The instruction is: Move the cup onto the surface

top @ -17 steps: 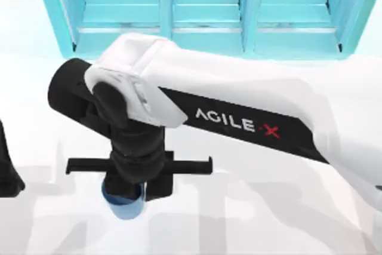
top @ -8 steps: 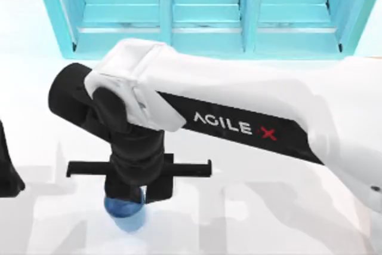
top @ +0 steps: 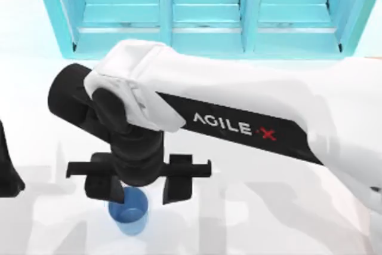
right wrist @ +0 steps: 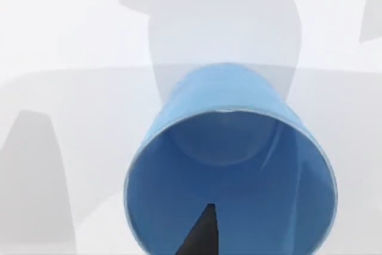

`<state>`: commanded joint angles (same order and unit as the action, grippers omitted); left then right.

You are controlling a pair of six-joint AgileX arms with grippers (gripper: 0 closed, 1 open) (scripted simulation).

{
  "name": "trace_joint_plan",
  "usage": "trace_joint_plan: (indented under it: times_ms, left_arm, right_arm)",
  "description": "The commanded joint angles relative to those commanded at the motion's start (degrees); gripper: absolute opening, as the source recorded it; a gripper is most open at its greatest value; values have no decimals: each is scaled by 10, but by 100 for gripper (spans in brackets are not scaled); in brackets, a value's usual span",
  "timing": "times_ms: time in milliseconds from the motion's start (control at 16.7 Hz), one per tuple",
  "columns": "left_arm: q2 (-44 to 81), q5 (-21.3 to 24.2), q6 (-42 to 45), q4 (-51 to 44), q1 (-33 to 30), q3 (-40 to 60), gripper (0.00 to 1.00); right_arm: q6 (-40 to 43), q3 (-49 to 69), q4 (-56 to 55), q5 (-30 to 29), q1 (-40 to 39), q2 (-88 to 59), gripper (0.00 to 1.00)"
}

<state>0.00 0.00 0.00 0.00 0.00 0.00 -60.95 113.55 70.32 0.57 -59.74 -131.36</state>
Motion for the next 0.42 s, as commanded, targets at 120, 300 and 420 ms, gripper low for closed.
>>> trace_joint_plan:
  times_ms: [120,300,420]
  left_arm:
    - [0,0,0,0,0,0,100]
    - [0,0,0,0,0,0,100]
    - [0,0,0,0,0,0,100]
  right_arm:
    - [0,0,0,0,0,0,100]
    - [0,0,0,0,0,0,100]
    - [0,0,0,0,0,0,100]
